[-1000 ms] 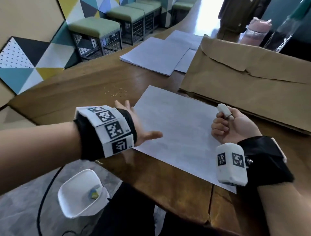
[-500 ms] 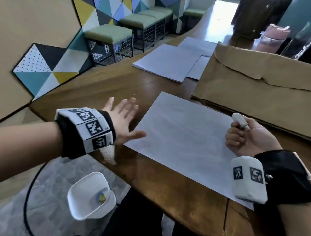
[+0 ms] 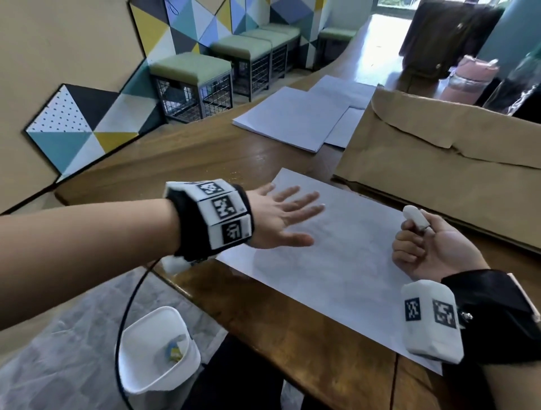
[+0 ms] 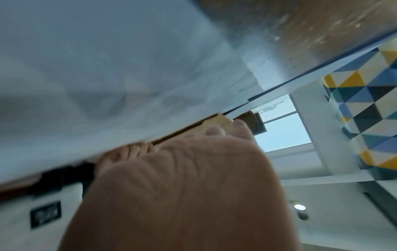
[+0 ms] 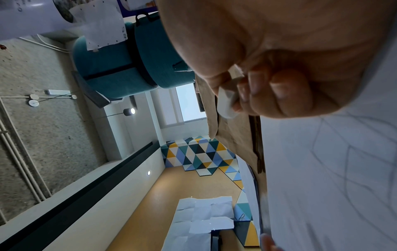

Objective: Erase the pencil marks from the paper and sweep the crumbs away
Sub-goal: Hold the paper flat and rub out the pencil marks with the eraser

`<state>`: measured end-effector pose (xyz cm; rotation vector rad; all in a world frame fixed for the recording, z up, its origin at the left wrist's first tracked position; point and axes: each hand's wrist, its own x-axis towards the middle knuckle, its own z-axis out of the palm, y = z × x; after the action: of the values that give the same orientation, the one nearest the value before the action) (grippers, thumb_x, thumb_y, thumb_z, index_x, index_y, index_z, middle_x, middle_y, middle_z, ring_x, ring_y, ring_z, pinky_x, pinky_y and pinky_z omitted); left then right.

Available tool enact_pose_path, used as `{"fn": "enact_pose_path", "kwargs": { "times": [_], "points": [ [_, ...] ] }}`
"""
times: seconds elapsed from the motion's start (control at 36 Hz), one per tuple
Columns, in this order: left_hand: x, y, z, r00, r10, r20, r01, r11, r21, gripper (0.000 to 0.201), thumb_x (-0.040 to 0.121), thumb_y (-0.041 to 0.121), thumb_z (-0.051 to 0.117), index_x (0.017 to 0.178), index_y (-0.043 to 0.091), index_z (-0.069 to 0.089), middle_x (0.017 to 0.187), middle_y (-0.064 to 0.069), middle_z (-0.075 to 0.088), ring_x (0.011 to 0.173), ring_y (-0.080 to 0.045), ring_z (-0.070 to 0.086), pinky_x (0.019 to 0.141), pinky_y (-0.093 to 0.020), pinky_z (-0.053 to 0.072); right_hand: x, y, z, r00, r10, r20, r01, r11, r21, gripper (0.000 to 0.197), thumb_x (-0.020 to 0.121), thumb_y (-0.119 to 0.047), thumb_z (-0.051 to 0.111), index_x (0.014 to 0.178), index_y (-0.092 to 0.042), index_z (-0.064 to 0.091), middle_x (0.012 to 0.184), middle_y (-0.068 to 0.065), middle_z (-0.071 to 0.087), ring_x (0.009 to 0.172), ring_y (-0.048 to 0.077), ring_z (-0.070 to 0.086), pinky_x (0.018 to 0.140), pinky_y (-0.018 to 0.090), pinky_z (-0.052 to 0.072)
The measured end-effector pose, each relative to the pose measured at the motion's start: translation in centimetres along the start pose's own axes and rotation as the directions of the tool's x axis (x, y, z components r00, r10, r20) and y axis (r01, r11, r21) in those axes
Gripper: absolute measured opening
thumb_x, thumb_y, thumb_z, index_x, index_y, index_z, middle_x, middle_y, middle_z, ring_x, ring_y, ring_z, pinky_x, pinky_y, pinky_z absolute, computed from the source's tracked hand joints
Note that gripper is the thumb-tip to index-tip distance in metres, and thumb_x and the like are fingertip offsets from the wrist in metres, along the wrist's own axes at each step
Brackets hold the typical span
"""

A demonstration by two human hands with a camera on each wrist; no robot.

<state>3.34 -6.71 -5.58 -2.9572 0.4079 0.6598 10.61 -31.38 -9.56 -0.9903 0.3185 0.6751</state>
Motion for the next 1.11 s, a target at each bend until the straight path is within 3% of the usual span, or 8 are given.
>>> {"fn": "enact_pose_path", "kwargs": {
  "times": [0.14,0.22,0.33,0.47,0.64,0.75,0.94,1.11],
  "points": [
    [1.2,-1.1,0.7,0.962,-0.259,0.085,0.259,0.966,0.016,0.086,0.087,0.07,0.018,0.152,0.017,0.001,0.16,-0.003,0.003,0.147,-0.022,0.013,0.118,-0.041,0.011,0.0,0.0,0.1,1.0,0.005,0.018,-0.006,1.0,0.029,0.04,0.039,-0.027,0.076,0.06,-0.014,0.044,0.042,-0.004,0.029,0.029,0.01,0.027,0.028,0.02,0.027],
    [0.5,-1.7,-0.7,0.863,-0.489,0.125,0.478,0.872,0.109,0.089,0.085,0.074,0.014,0.134,0.007,0.048,0.14,-0.014,0.046,0.131,-0.031,0.04,0.108,-0.041,0.027,0.1,0.0,0.0,1.0,0.011,-0.029,-0.011,1.0,-0.008,0.025,0.072,-0.032,0.057,0.063,-0.016,0.041,0.041,-0.004,0.027,0.029,0.01,0.025,0.03,0.018,0.025],
    [0.6,-1.6,-3.3,0.831,-0.548,0.089,0.514,0.82,0.252,0.083,0.09,0.067,0.01,0.142,0.009,0.038,0.152,-0.02,0.025,0.144,-0.034,0.018,0.113,-0.048,0.017,0.3,-0.1,-0.1,0.996,0.0,-0.084,-0.001,1.0,-0.012,0.034,0.089,-0.037,0.042,0.063,-0.016,0.039,0.041,-0.005,0.027,0.029,0.009,0.025,0.032,0.015,0.023],
    [2.3,0.4,-3.3,0.98,-0.193,-0.039,0.192,0.981,-0.019,0.079,0.092,0.056,0.039,0.151,0.011,0.012,0.159,-0.01,0.004,0.147,-0.022,0.008,0.118,-0.039,0.015,0.2,0.0,0.7,0.991,-0.021,-0.133,0.012,0.997,-0.073,0.037,0.093,-0.038,0.038,0.063,-0.016,0.039,0.041,-0.004,0.032,0.03,0.01,0.03,0.033,0.013,0.027],
    [4.7,5.3,-2.2,0.993,0.113,-0.023,-0.116,0.965,-0.235,0.102,0.08,0.052,0.064,0.151,0.022,-0.002,0.158,0.003,-0.016,0.146,-0.016,-0.015,0.118,-0.035,-0.001,-0.7,-0.6,1.8,0.993,-0.022,-0.119,-0.02,0.94,-0.34,0.031,0.093,-0.032,0.047,0.069,-0.012,0.051,0.046,0.0,0.051,0.034,0.01,0.05,0.035,0.014,0.04],
    [6.1,6.0,-2.2,0.978,0.206,0.017,-0.202,0.971,-0.127,0.115,0.073,0.048,0.073,0.151,0.024,-0.008,0.158,0.002,-0.016,0.145,-0.019,-0.018,0.118,-0.04,-0.006,-1.9,-2.1,2.7,0.991,-0.095,-0.096,0.016,0.787,-0.617,0.025,0.092,-0.025,0.053,0.076,-0.007,0.057,0.044,0.001,0.052,0.032,0.01,0.049,0.033,0.013,0.038],
    [6.6,5.2,-1.7,0.981,0.173,0.091,-0.161,0.979,-0.127,0.117,0.072,0.044,0.076,0.151,0.024,-0.009,0.159,0.008,-0.012,0.147,-0.009,-0.008,0.118,-0.031,-0.001,-2.1,-2.2,4.4,0.988,-0.044,-0.151,-0.138,0.215,-0.967,0.026,0.09,-0.018,0.057,0.068,-0.006,0.055,0.04,0.001,0.054,0.031,0.011,0.047,0.033,0.015,0.034],
    [6.7,5.0,-1.6,0.982,0.167,0.084,-0.163,0.985,-0.054,0.122,0.071,0.048,0.074,0.15,0.015,-0.011,0.159,0.0,-0.013,0.147,-0.012,-0.007,0.118,-0.028,-0.001,-1.6,-1.1,6.0,0.979,-0.122,-0.162,-0.158,0.041,-0.987,0.032,0.088,-0.017,0.054,0.058,-0.006,0.052,0.033,-0.002,0.051,0.025,0.011,0.044,0.033,0.014,0.033]
  ]
}}
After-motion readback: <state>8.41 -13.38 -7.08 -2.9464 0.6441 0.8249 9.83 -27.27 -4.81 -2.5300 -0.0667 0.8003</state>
